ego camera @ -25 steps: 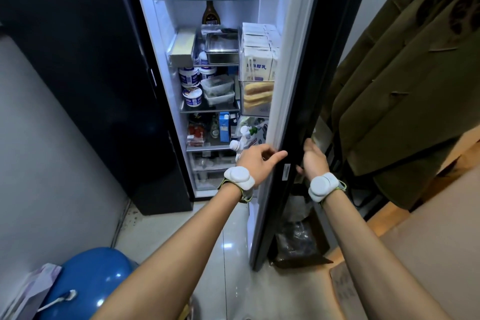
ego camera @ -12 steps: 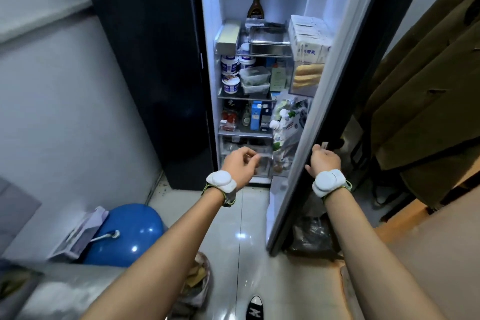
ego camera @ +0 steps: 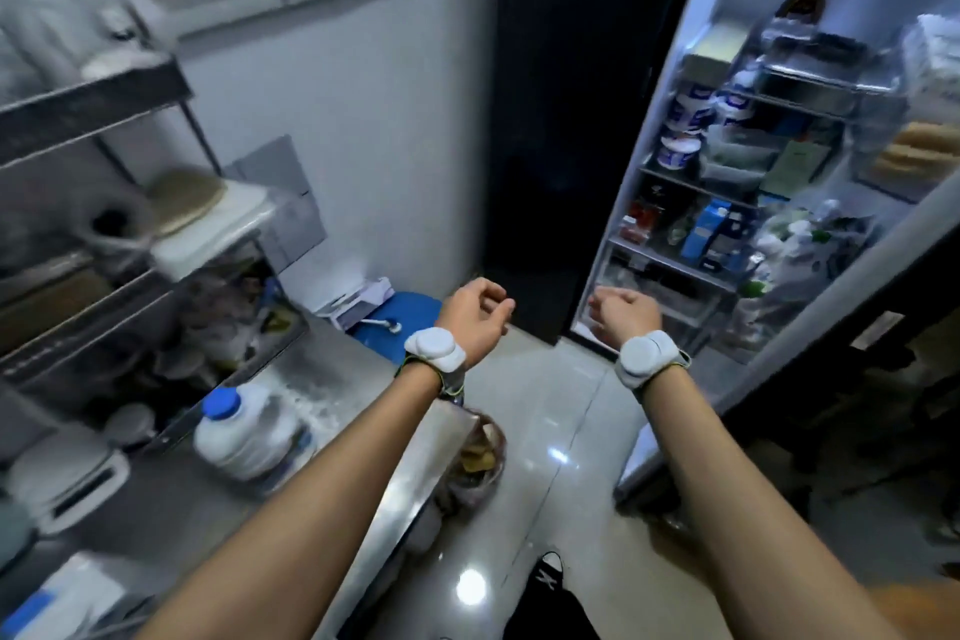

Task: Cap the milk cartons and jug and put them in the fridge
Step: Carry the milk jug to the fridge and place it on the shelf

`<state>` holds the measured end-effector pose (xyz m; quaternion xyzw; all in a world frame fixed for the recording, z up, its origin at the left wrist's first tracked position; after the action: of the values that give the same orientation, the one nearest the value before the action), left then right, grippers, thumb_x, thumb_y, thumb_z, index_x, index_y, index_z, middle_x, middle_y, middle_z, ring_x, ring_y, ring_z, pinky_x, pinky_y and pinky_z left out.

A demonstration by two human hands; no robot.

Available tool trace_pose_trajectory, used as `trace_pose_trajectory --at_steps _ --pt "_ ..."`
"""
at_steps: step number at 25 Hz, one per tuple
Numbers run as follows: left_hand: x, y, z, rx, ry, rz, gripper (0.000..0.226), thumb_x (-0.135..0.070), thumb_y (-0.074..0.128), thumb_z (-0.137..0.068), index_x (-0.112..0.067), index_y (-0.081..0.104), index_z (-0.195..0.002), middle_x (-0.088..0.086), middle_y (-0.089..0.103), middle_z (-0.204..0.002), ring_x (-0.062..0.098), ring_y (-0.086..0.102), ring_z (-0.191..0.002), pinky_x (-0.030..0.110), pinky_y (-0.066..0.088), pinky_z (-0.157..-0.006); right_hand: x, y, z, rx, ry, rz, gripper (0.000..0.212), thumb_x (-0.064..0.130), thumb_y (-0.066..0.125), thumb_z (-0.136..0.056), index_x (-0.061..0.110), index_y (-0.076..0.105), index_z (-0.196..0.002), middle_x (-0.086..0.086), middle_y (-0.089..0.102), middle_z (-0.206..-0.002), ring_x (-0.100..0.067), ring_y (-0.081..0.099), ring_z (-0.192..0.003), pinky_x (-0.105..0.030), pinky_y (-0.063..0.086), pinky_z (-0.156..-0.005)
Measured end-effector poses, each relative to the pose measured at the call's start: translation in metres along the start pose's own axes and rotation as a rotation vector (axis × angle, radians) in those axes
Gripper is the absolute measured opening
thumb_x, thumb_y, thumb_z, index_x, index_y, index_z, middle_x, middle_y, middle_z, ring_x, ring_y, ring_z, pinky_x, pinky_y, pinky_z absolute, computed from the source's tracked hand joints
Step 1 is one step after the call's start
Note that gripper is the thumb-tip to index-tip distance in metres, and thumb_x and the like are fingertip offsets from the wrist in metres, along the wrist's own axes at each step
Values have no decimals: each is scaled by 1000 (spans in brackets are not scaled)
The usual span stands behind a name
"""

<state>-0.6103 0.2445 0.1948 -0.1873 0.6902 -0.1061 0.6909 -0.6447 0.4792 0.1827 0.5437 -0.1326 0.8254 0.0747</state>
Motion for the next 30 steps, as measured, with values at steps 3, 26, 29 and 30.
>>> trace_pose_trajectory --at_steps 3,26,29,30 --pt "43 -63 32 -142 -96 -24 15 -31 64 -87 -20 59 -97 9 73 -80 24 73 -68 46 60 -72 -17 82 22 197 0 67 13 18 64 -81 18 72 -70 -9 73 -88 -24 64 -75 -32 53 -66" --pt "196 -238 218 -658 -468 -189 73 -31 84 -72 -18 46 -133 -1 49 -124 10 52 -109 22 40 -91 -144 374 176 913 -264 710 51 33 71 -85 26 58 -134 -5 67 -125 -24 65 -113 -33 51 -100" --pt "214 -238 205 -621 -451 -176 76 -36 83 -72 -20 46 -137 -2 53 -133 8 47 -118 24 39 -97 -151 390 170 935 -287 682 40 32 67 -89 24 64 -128 -4 69 -124 -23 66 -113 -26 49 -94" --pt "217 -238 203 -626 -449 -142 76 -38 83 -70 -22 47 -135 -4 55 -131 11 51 -119 27 43 -99 -151 393 171 942 -301 691 35 30 65 -90 23 67 -124 -5 71 -121 -24 66 -112 -27 50 -93"
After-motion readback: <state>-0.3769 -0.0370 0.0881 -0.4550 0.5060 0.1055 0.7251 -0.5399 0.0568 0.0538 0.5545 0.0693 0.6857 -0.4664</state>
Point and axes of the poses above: each hand's wrist, its own z-axis away from the middle knuckle, its own y-axis out of the palm, x = y × z, the point moved 7 cm from there along -z, towards the middle knuckle
